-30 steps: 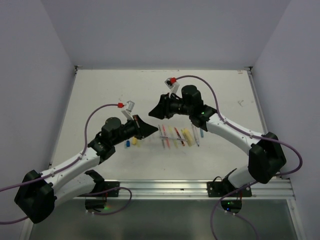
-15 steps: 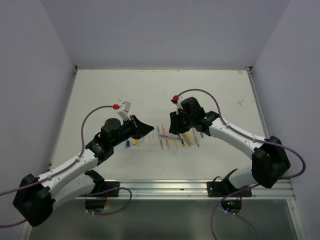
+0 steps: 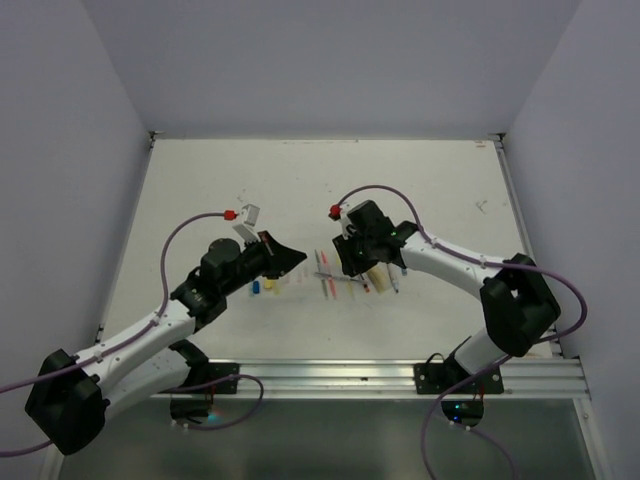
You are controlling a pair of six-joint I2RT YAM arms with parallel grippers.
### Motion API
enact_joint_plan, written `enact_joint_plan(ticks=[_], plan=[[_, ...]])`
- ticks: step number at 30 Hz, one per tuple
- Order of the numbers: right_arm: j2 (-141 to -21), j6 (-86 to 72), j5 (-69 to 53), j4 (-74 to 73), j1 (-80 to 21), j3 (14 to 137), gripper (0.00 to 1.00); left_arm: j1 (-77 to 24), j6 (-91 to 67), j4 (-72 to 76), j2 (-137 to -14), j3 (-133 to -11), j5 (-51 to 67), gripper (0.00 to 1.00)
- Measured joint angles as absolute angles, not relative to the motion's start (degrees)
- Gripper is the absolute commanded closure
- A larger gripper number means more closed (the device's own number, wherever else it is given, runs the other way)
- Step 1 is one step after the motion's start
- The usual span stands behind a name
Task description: Open the pen caps
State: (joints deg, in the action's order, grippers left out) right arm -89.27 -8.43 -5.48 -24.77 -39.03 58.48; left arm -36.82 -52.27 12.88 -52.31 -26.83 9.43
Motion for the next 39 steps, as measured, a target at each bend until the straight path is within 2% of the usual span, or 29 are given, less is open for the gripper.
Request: enact_joint_plan(ticks=[8, 23, 39], plan=[[-90.7, -5.2, -5.2, -23.7, -44.6, 57.6, 0.64, -36.8, -52.3, 14.3, -53.0, -25.8, 10.5, 1.00], [-97.8, -1.1, -2.4, -21.3, -44.6, 60.1, 0.66, -36.7, -51.4, 15.4, -51.4, -25.4, 11.8, 1.00], [-100.2, 1.3, -1.2, -21.1, -44.6, 61.8, 0.68, -33.1, -51.2, 15.8, -51.4, -24.5, 15.3, 1.00]])
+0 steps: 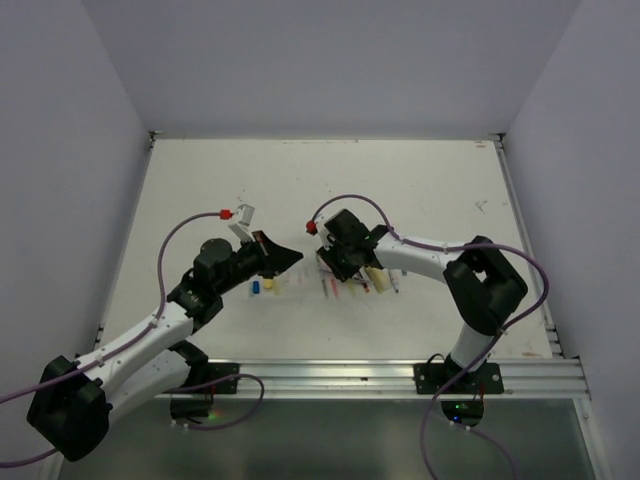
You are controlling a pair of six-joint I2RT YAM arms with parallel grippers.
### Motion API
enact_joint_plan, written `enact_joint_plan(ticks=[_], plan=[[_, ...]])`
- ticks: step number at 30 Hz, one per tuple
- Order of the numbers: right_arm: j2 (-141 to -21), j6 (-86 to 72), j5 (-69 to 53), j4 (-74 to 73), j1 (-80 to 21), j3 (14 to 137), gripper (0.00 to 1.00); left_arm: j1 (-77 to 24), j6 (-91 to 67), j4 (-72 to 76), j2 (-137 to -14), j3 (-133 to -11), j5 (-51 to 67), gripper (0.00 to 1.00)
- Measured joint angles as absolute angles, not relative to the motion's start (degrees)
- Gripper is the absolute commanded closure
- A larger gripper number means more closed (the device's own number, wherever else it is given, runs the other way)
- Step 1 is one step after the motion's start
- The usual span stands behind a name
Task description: Open the pen caps
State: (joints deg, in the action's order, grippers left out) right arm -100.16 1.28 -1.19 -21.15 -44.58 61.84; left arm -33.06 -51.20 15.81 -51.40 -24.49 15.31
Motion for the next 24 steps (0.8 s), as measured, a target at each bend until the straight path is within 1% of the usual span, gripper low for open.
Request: enact_joint_plan(ticks=[4, 5, 11, 21, 22, 24], plan=[[-100.2, 1.3, -1.2, -21.1, -44.6, 61.8, 0.70, -32.0, -51.2, 16.3, -51.4, -24.3, 16.4, 1.00], [-100.2, 1.3, -1.2, -21.0, -44.7, 61.8, 0.72, -31.8, -51.2, 16.5, -51.4, -24.1, 16.6, 1.00], [-100.3, 1.3, -1.2, -20.9, -45.3, 61.6, 0.78, -30.7, -51.3, 17.3, -51.4, -22.8, 17.9, 1.00], [-102.2, 1.1, -0.8, -19.9, -46.0, 61.0, 0.79, -29.9, -51.4, 17.5, -51.3, -22.6, 19.0, 1.00], [-102.2, 1.1, -0.8, -19.8, -46.0, 61.0, 0.83, -29.9, -51.4, 17.6, -51.3, -22.6, 19.1, 1.00], [-102.2, 1.0, -0.6, -19.7, -46.1, 60.9, 0.89, -29.8, -51.4, 17.6, -51.2, -22.6, 19.2, 1.00]])
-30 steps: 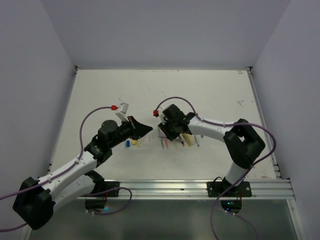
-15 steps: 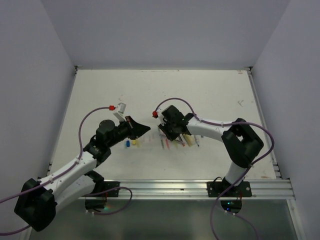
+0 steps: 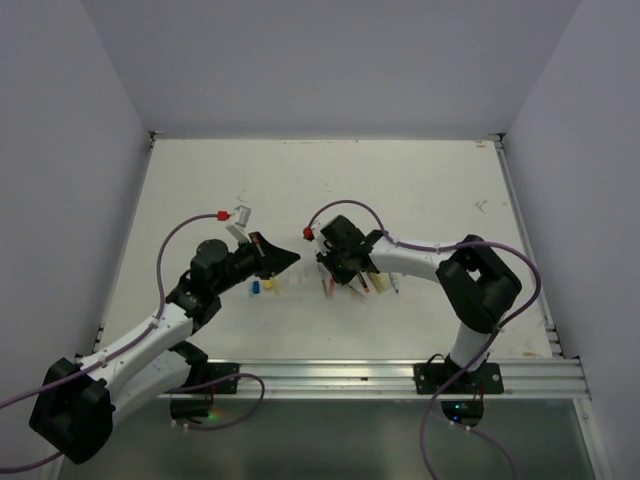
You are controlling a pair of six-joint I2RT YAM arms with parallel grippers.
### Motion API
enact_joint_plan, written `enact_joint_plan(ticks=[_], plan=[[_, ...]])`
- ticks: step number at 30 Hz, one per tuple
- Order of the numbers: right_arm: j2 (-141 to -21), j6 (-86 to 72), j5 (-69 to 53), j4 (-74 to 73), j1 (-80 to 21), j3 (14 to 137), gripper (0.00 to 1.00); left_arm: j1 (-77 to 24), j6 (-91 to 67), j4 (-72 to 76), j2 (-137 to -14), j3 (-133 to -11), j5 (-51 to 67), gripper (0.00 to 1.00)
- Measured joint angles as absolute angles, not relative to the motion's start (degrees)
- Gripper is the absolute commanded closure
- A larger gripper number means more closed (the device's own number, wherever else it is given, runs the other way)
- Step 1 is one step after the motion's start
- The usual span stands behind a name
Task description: Open the pen caps
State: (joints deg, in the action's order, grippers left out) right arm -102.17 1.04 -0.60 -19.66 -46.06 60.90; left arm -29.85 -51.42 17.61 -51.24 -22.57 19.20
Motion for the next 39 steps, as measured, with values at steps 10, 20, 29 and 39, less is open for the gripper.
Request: enact_joint_plan(ticks=[10, 20, 29, 39], plan=[[-95.6, -1.3, 0.2, -19.0, -46.1, 57.9, 1.00, -29.6, -51.9, 18.8, -51.2, -21.6, 19.7, 0.99], [-82.4, -11.2, 0.7, -21.1, -46.1, 63.0, 1.00, -29.6, -52.5, 25.6, -52.4, -19.5, 22.8, 0.57], [-74.5, -30.2, -1.5, -3.8, -46.1, 55.6, 1.00, -31.4, -57.4, 41.9, -57.6, -13.2, 26.8, 0.42], [-78.1, -42.5, -6.3, 10.0, -47.0, 53.6, 1.00, -34.0, -59.6, 51.9, -63.4, -13.3, 27.7, 0.42]])
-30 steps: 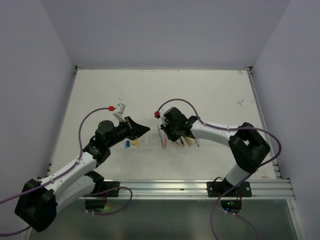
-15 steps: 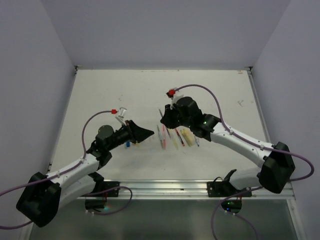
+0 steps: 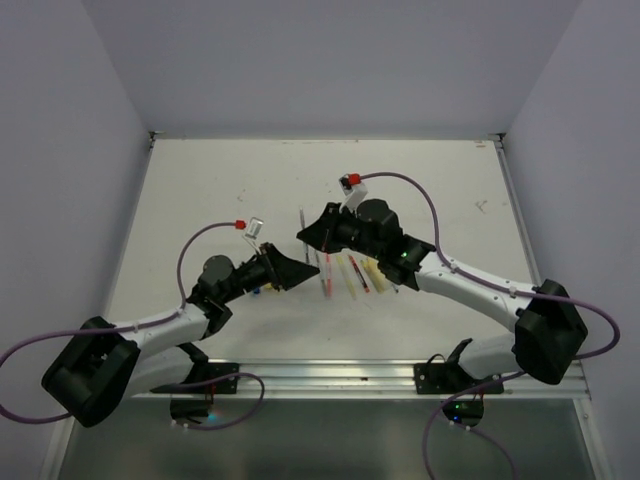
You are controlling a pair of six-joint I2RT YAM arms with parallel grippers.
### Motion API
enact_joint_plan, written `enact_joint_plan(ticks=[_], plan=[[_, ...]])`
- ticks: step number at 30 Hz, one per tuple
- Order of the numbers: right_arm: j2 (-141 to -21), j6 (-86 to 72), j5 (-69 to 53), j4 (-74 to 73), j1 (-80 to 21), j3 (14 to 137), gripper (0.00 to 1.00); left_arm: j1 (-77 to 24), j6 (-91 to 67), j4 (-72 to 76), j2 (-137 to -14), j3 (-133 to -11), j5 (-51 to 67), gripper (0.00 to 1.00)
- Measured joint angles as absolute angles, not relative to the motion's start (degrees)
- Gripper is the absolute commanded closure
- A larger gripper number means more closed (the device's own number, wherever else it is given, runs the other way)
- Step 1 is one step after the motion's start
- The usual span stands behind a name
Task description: Open the pen caps
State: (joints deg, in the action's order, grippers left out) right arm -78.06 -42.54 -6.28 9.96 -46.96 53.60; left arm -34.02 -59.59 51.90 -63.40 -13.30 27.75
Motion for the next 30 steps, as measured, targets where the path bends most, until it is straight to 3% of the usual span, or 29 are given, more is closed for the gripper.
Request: enact_joint_plan(ticks=[2, 4, 7, 8, 9, 10, 13, 14, 15, 30], plan=[[-78.7, -43.7, -7.1, 11.2, -47.4, 53.4, 1.00, -34.3, -59.7, 52.5, -64.3, -13.6, 27.7, 0.44], [-78.9, -44.5, -7.2, 12.0, -47.9, 53.1, 1.00, -34.5, -60.0, 53.1, -64.8, -13.8, 27.7, 0.54], [-78.9, -45.5, -7.2, 13.1, -48.3, 52.6, 1.00, -34.6, -60.6, 53.3, -64.9, -14.1, 27.5, 0.78], [-78.9, -45.7, -7.3, 13.4, -48.4, 52.4, 1.00, -34.6, -60.7, 53.2, -64.9, -14.2, 27.3, 0.97], [-78.9, -45.8, -7.3, 13.5, -48.4, 52.2, 1.00, -34.6, -60.9, 53.2, -64.9, -14.4, 27.3, 1.00], [-78.8, -45.6, -7.3, 13.7, -48.4, 52.2, 1.00, -34.6, -61.0, 52.8, -64.9, -14.5, 27.0, 1.00], [-78.7, -45.0, -7.3, 13.6, -48.4, 52.2, 0.80, -34.6, -60.9, 52.4, -65.0, -14.7, 26.9, 1.00], [-78.7, -44.9, -7.2, 13.5, -48.4, 52.2, 0.70, -34.6, -60.9, 52.2, -65.0, -14.7, 26.9, 1.00], [-78.7, -44.7, -7.2, 13.4, -48.4, 52.2, 0.68, -34.6, -60.9, 52.0, -65.0, -14.7, 26.9, 1.00], [-83.0, -42.8, -8.4, 10.7, -45.7, 58.6, 0.68, -34.6, -59.5, 45.6, -61.5, -14.7, 26.8, 1.00]])
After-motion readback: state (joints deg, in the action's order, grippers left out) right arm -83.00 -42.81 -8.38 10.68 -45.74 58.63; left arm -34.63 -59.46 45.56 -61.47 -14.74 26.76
